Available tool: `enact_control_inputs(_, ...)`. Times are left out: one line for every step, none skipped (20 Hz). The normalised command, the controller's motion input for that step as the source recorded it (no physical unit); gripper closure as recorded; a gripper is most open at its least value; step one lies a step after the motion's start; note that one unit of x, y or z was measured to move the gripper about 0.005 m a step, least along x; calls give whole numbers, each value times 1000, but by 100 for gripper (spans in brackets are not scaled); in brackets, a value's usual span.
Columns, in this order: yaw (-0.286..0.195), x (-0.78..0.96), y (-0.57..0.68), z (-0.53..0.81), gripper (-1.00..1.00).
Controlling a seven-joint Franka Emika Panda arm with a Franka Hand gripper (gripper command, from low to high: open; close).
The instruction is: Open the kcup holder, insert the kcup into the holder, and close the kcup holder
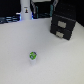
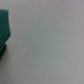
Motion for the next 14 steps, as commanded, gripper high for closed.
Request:
enact_control_inputs(-158, -293, 444, 137, -100)
enact_control_inputs(-161, -295, 480, 138, -100)
enact_control_inputs(-160, -293, 483, 139, -100)
enact_control_inputs(-163, -306, 490, 133, -100)
enact_control_inputs(-167, -337, 507, 126, -100)
enact_control_inputs(-170, -344, 519, 117, -100)
enact_control_inputs(-175, -354, 541, 92, -100)
enact_control_inputs(-178, -366, 578, 72, -100)
enact_control_inputs(-181, -371, 601, 50, -100)
enact_control_inputs(-186, -321, 638, 42, -100)
enact_control_inputs(-187, -319, 646, 19, -100)
enact_control_inputs(-184, -346, 640, 10, -100)
enact_control_inputs(-183, -364, 638, 8, -100)
enact_control_inputs(-181, -369, 640, 7, -100)
